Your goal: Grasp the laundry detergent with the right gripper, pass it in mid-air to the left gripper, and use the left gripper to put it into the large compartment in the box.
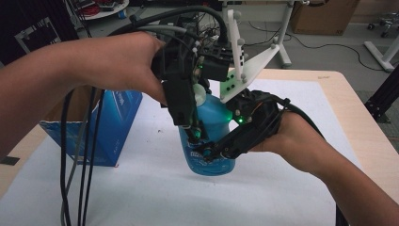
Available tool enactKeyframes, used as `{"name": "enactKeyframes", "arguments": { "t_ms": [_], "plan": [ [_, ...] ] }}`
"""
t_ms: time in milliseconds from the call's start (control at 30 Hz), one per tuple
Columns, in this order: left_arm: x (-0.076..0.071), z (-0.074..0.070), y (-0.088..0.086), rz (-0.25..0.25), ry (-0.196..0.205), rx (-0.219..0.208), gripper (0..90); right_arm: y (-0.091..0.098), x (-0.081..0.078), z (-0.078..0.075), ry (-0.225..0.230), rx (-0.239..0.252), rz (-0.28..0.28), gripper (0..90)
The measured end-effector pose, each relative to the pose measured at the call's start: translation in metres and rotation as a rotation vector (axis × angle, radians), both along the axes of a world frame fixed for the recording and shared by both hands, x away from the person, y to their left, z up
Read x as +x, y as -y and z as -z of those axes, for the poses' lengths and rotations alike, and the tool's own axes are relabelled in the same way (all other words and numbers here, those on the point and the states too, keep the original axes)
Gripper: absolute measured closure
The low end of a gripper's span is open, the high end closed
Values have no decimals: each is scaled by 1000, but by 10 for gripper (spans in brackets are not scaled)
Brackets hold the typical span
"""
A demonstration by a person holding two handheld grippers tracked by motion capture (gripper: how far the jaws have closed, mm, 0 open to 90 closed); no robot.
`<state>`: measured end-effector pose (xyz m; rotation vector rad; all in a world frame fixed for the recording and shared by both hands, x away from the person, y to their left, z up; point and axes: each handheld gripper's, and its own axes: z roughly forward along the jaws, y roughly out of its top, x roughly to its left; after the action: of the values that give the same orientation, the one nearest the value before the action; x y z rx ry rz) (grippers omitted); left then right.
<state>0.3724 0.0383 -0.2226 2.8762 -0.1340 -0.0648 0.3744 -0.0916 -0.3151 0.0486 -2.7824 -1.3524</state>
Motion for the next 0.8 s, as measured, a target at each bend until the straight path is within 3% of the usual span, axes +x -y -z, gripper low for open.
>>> {"name": "enactKeyframes", "arguments": {
  "t_ms": [400,533,567,633,733,800],
  "plan": [
    [-2,-2,0,-15,-5,-3,367,0,-1,-1,1,8,-9,448],
    [-7,-11,1,-12,3,10,368,0,-5,-4,11,31,-3,435],
    [-9,-14,0,-12,4,8,368,0,-8,-5,-1,39,4,391],
    [-10,-20,-3,-20,5,5,368,3,-10,-8,24,31,39,230],
    [-10,-29,-13,-58,23,-1,369,14,-9,-12,-4,38,42,204],
    [-9,-34,-20,-94,33,-2,368,22,-8,-14,-34,27,63,115]
  ]
}}
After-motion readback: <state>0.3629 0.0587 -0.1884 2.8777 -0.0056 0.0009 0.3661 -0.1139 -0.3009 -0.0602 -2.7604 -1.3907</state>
